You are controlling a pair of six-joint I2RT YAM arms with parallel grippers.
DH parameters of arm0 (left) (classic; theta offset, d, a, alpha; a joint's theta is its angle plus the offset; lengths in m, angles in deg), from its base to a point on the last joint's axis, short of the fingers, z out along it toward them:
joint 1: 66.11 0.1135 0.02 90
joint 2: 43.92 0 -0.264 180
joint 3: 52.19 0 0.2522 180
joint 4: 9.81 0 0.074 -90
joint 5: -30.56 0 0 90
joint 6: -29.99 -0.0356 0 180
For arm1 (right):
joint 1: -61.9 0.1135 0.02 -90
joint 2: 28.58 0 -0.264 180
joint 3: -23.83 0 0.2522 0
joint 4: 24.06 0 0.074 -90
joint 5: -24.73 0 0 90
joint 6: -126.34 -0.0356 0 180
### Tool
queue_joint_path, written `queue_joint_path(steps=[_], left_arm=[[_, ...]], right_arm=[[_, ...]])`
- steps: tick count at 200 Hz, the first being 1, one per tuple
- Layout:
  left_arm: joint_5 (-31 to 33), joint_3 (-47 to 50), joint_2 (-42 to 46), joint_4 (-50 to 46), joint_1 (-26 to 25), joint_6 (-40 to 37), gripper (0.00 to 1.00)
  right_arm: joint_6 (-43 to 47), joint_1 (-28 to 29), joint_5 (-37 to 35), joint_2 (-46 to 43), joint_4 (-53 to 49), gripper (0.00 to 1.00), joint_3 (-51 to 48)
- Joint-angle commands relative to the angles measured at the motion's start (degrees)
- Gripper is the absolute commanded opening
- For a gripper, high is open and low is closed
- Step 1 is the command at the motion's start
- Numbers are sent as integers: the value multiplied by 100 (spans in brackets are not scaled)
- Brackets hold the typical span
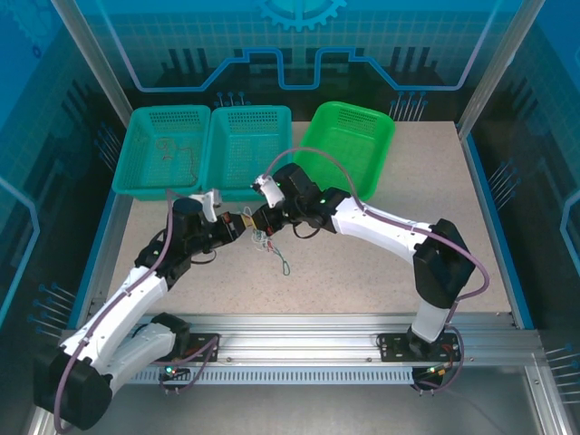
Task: Untangle the cables
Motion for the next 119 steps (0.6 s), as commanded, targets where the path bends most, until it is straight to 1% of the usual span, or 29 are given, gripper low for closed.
queue_joint_path(steps=[1,13,24,53,65,86,103,119], left_arm=[[-73,66,325,-411,620,328,0],[-295,238,368,-432,992,450,0],[-454,361,384,-375,1154,506,0],[-807,576,327,95,1166,684,0],[-739,610,300,79,1170,709,0],[-390,578,296,-278,1217,716,0],[-342,610,336,-425,1380,766,0],[-384,632,439,-542,1546,765,0]], right_arm=[[-1326,-571,906,-412,1357,0,-838],[-2212,-881,1386,-603,2401,0,-1411],[-2801,-1040,1659,-717,3080,0,-1731],[-3387,-1074,1855,-996,3530,0,-2079],[-3779,-1155,1861,-1094,3993,0,-2302],[-4371,-1426,1845,-1247,4691,0,-2638],[-4455,-1660,1814,-1425,4674,0,-2728],[-4490,-1860,1775,-1627,4600,0,-3038]])
